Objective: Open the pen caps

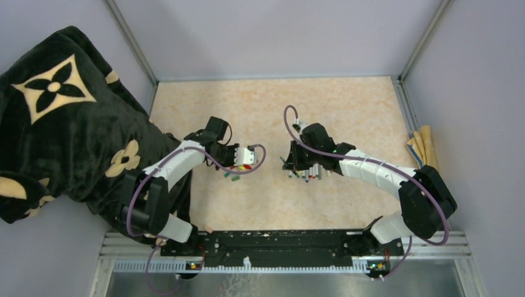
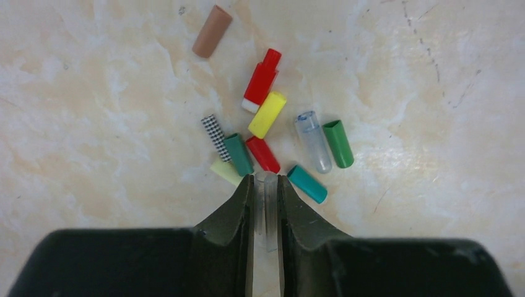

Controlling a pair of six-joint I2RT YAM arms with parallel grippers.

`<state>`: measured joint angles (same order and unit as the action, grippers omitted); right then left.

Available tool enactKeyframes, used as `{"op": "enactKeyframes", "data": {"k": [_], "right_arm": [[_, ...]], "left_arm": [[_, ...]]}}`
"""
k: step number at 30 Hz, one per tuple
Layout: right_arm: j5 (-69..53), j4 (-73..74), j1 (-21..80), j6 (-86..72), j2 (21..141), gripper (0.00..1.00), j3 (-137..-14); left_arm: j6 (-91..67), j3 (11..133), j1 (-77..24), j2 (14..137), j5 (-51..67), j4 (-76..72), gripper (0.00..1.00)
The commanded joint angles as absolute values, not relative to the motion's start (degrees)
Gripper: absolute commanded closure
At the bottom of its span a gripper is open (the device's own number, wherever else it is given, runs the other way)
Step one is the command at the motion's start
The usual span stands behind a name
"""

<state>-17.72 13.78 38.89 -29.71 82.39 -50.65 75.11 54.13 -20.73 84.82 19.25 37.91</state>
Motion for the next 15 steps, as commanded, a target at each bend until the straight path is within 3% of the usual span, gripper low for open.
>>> {"op": "enactKeyframes", "data": {"k": [1,7,15], "right_arm": [[5.3,6.2,41.4,-34.0,84.6,1.00,-52.5],[17.0,4.5,45.9,-36.9,95.3,1.00,-57.4],[22.2,2.3,47.3,-41.9,101.3,1.00,-57.4]], "left_arm": [[69.7,50.3,-20.1,85.6,24.5,34.7,1.00],[69.5,48.1,-19.1,85.9,24.5,33.8,0.99],[69.2,47.9,-19.1,87.4,24.5,33.1,0.90]]}}
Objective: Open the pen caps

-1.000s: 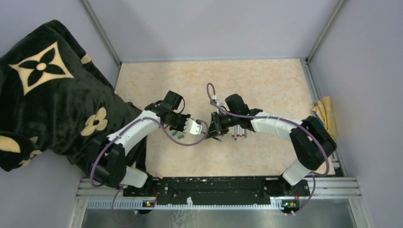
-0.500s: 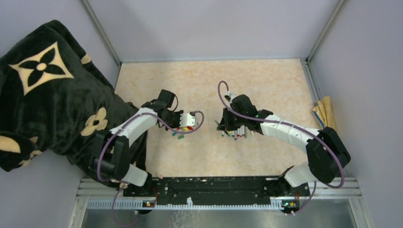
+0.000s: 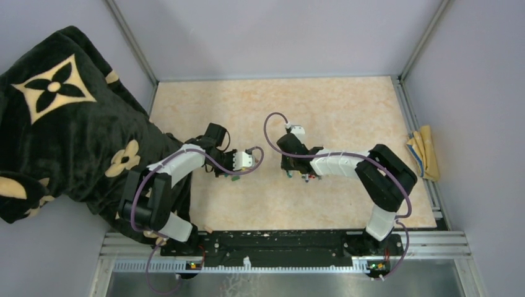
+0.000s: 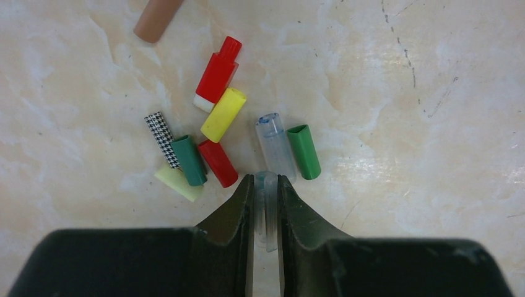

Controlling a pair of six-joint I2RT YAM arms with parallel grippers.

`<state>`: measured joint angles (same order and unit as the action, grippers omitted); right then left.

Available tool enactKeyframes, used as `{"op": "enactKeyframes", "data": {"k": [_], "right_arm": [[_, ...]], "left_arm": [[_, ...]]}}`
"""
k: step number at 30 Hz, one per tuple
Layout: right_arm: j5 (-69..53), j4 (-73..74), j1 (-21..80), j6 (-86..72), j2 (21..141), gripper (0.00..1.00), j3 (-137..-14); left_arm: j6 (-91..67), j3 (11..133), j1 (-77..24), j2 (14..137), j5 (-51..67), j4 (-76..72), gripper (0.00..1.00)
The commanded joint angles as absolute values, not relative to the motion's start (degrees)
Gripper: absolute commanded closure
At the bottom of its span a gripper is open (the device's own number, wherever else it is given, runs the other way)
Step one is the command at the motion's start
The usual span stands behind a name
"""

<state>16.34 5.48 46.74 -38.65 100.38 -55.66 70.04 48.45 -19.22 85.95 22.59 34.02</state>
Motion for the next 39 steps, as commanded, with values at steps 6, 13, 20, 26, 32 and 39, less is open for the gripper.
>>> {"op": "enactKeyframes", "data": {"k": [6,13,20,26,32,39], "right_arm": [[23.2,1.7,47.3,-42.5,102.9,0.95,-55.9],[22.9,1.3,47.3,-42.9,102.6,0.80,-53.5],[23.5,2.2,47.3,-42.2,99.2,0.73,-52.6],[24.0,4.6,47.3,-39.8,94.0,0.70,-53.6],[26.0,7.0,47.0,-37.2,84.6,0.38,-52.7],[26.3,13.0,37.6,-36.0,72.4,0.01,-51.5]], "left_arm": [[68.9,47.3,-19.1,88.1,24.8,32.5,0.75],[67.8,48.3,-19.1,87.4,25.9,33.0,0.59],[65.5,53.5,-18.5,86.9,27.8,36.3,0.51],[61.4,60.2,-16.2,86.0,31.0,39.5,0.02],[52.9,67.0,-9.5,85.4,38.4,40.2,0.01],[39.1,70.9,1.1,85.5,46.1,34.5,0.01]]}}
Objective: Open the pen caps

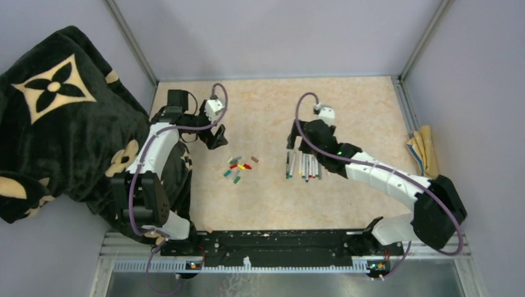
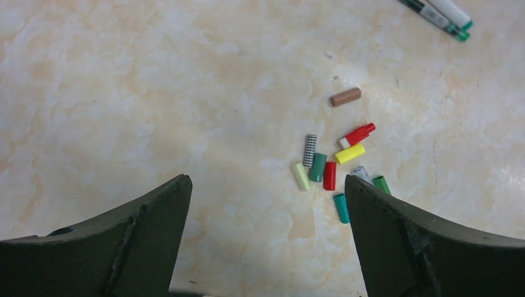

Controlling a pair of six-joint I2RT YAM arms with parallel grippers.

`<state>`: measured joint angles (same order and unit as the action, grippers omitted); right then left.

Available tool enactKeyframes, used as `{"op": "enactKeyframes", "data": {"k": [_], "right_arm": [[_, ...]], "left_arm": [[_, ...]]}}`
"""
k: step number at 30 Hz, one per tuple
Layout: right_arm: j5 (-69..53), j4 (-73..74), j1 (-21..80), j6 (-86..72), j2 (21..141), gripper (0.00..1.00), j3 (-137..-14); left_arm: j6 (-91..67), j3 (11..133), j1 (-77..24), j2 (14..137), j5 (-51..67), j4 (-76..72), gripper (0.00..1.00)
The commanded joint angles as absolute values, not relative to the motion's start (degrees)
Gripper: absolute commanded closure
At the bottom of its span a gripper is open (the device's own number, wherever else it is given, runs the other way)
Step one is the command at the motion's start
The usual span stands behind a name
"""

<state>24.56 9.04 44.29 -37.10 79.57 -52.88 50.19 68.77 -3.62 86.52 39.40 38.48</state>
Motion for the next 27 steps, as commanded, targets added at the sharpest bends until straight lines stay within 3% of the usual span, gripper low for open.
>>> {"op": "enactKeyframes", "data": {"k": [1,4,6,12,19,27], "right_arm": [[26.4,13.8,35.3,-36.0,70.5,0.01,-51.0],[31.9,16.4,28.8,-36.2,66.0,0.01,-48.4],[41.8,14.8,26.2,-36.1,64.3,0.01,-44.2],[60.6,-14.0,25.0,-16.3,59.3,0.01,-26.4],[59.5,-37.4,17.9,-8.7,58.3,0.01,-14.4],[54.8,-57.0,12.8,-1.8,71.7,0.01,-11.1]], "left_arm": [[36.2,70.7,2.5,85.6,45.7,32.5,0.01],[27.2,66.3,4.5,85.6,44.3,22.3,0.01],[25.1,59.8,4.2,85.7,42.3,15.8,0.01],[14.5,50.9,4.2,89.6,28.0,1.4,0.01],[12.8,42.8,4.2,91.3,30.2,-12.4,0.01],[10.3,34.2,4.3,90.2,30.4,-29.7,0.01]]}}
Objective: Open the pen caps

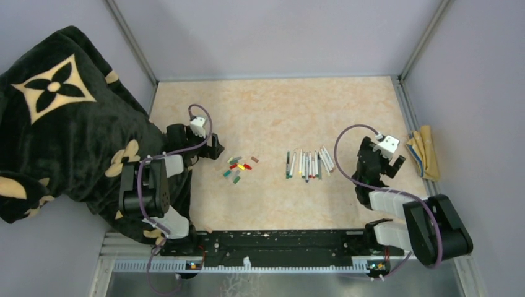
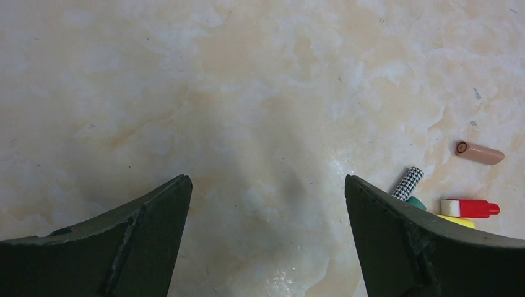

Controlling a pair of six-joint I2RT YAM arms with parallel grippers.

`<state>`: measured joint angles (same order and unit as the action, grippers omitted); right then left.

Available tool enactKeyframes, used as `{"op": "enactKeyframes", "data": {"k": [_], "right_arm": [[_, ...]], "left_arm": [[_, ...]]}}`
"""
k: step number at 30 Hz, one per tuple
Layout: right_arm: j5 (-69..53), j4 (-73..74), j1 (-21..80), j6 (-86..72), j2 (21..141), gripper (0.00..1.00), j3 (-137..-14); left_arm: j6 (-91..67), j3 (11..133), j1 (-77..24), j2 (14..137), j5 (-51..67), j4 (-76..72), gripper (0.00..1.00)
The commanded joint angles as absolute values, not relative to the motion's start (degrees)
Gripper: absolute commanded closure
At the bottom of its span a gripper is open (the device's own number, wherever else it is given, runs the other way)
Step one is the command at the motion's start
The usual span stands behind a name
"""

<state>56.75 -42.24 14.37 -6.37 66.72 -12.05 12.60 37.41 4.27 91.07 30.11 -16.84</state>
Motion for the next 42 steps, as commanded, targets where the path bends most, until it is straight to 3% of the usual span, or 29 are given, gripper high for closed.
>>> {"op": "enactKeyframes", "data": {"k": [1,9,20,26,32,35,38,42], "right_arm": [[53.9,-58.4,12.1,-1.8,72.9,0.01,-11.1],[50.7,-57.2,9.6,-1.3,76.6,0.01,-14.3],[41.6,-66.0,9.6,-6.5,68.7,0.01,-4.8],[38.5,-75.2,9.4,-4.2,76.6,0.01,-4.8],[26.2,-81.8,9.5,1.6,80.8,0.01,-3.4],[23.7,-88.8,9.6,4.1,86.2,0.01,-2.9],[26.6,-78.4,8.8,1.0,84.8,0.01,-7.2],[20.2,-69.5,3.5,-4.2,83.5,0.01,-10.5]], "left_arm": [[10.4,33.2,4.3,89.9,30.2,-32.0,0.01],[9.0,24.7,4.3,88.7,31.0,-50.7,0.01],[7.4,11.1,4.3,84.2,28.4,-71.1,0.01],[6.7,6.5,4.3,83.8,26.4,-78.5,0.01],[5.4,2.3,4.2,94.6,25.7,-100.5,0.01],[6.2,4.8,4.3,89.9,25.9,-87.0,0.01],[5.9,12.7,4.3,89.0,24.4,-70.1,0.01],[6.3,15.7,2.8,90.0,20.6,-67.1,0.01]]}}
